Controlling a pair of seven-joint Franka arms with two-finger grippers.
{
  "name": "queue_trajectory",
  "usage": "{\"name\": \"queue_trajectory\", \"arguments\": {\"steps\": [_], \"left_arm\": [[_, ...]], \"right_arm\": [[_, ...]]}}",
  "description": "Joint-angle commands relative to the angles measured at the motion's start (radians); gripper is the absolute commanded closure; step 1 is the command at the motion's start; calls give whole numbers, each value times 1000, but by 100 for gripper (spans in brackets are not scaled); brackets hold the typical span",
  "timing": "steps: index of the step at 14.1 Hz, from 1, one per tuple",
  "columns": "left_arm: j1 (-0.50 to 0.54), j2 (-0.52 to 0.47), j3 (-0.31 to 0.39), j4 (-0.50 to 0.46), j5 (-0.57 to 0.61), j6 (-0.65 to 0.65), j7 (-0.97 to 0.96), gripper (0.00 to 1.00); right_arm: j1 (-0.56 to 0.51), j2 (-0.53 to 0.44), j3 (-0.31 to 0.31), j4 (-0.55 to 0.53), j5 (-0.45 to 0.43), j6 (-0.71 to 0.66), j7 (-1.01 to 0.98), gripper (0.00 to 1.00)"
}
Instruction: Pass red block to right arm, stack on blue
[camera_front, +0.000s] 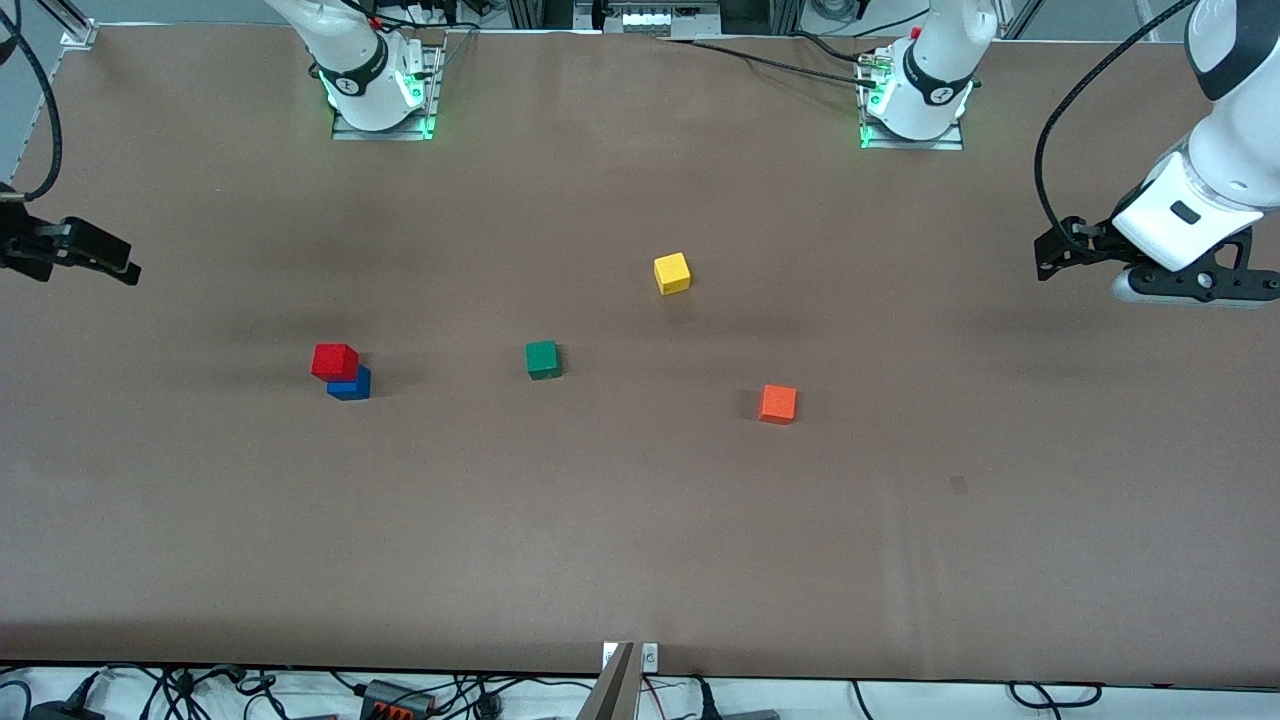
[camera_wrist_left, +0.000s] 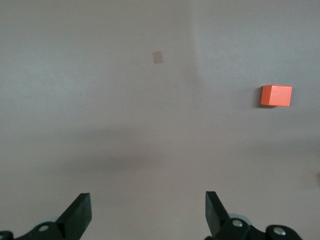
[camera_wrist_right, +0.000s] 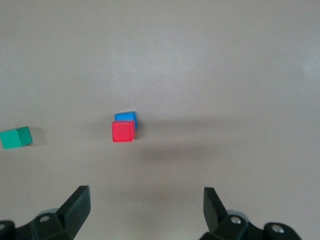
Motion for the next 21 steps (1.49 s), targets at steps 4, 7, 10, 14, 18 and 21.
{"name": "queue_trajectory", "arguments": {"steps": [4, 7, 10, 14, 18, 21], "left_arm": [[-15, -22, 15, 1, 0, -7, 1, 0], [-27, -18, 22, 16, -6, -7, 1, 0], [-52, -14, 39, 21, -6, -10, 12, 0], [-34, -11, 39, 35, -9, -47, 15, 0], [-31, -9, 31, 38, -9, -60, 13, 0], [-31, -11, 28, 39, -9, -61, 13, 0]], "right_arm": [[-8, -107, 4, -142, -8, 29, 48, 0], [-6, -116, 4, -141, -13, 20, -1, 0], [-5, -121, 4, -139, -15, 14, 8, 0], [-4, -116, 4, -141, -15, 43, 13, 0], [-1, -115, 6, -152, -15, 74, 11, 0], [-1, -124, 6, -178, -15, 95, 5, 0]]}}
